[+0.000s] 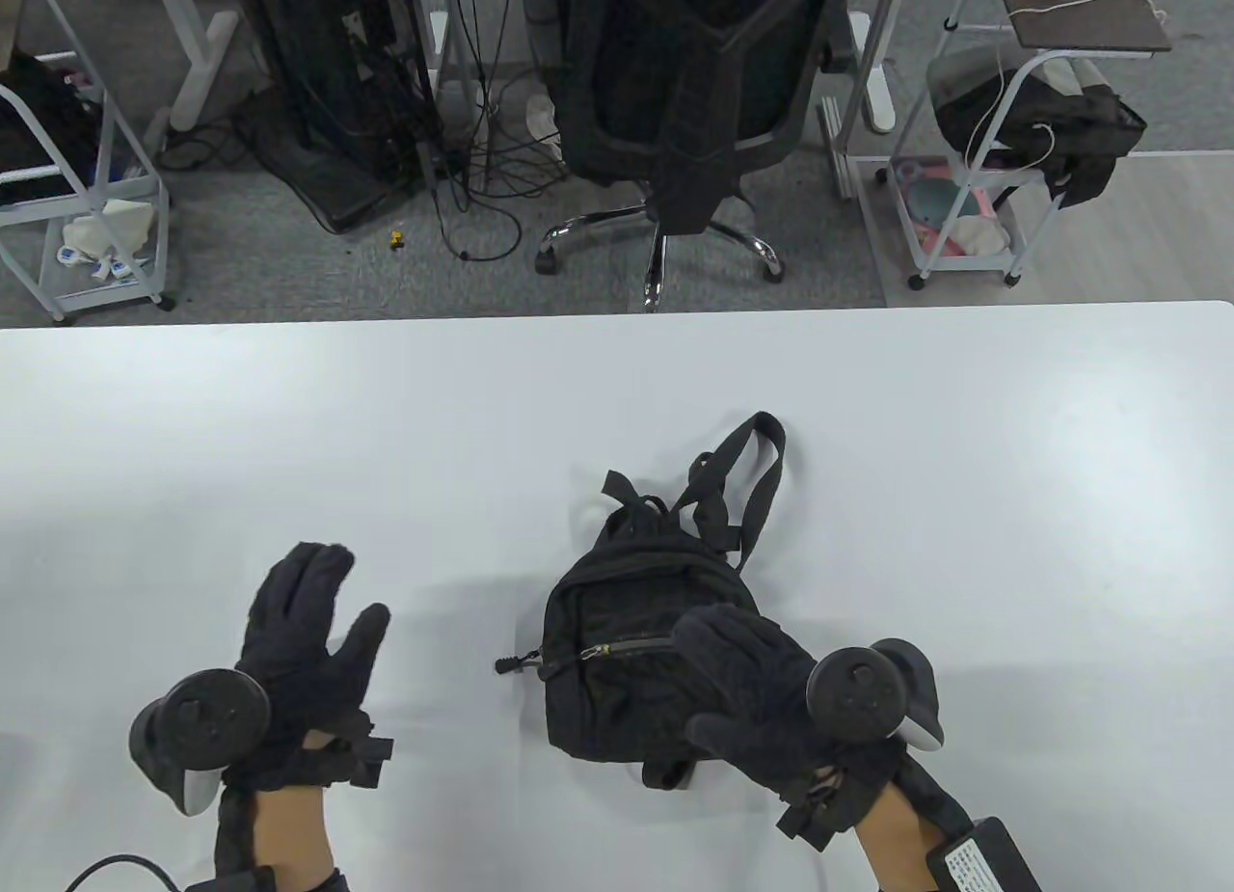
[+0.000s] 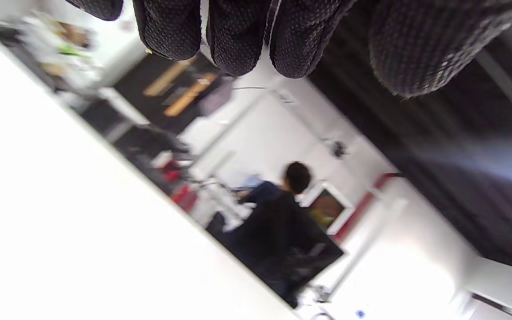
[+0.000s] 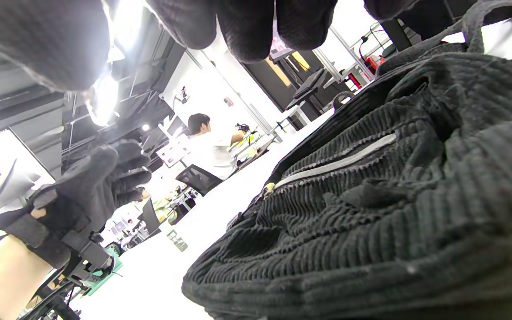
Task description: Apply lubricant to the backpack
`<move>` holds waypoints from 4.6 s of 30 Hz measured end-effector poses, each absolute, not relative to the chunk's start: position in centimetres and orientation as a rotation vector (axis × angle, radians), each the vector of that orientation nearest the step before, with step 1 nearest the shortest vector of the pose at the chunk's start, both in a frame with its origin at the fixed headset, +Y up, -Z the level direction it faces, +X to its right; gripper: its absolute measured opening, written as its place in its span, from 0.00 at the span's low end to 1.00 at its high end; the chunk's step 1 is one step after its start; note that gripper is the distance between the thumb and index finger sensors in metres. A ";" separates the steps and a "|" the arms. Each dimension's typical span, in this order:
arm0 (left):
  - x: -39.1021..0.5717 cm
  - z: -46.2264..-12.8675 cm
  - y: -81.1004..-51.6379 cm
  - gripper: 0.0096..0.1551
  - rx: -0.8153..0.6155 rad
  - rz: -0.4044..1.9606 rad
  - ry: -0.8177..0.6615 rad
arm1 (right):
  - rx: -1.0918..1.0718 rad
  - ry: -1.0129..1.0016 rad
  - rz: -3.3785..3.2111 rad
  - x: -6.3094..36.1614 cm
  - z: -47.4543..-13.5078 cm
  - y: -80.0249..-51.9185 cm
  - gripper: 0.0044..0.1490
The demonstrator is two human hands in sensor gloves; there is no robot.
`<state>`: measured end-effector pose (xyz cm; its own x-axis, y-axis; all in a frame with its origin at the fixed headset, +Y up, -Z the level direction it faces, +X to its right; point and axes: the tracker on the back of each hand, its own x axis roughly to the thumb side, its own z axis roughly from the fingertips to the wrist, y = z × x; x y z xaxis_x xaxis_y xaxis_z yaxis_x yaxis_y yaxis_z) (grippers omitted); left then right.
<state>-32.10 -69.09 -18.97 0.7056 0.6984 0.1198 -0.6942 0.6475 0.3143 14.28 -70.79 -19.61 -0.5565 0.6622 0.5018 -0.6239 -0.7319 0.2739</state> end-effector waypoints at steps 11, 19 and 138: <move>-35.7 -20.2 -72.8 0.46 0.077 0.555 0.398 | 0.764 0.108 2.322 13.9 -19.8 -71.4 0.49; -36.5 -20.9 -75.9 0.34 -0.027 0.672 0.453 | 0.748 0.096 2.340 14.0 -19.8 -71.4 0.49; -13.7 -19.0 -69.8 0.30 0.181 0.630 -0.492 | 0.015 -0.267 2.611 21.8 -22.2 -70.9 0.26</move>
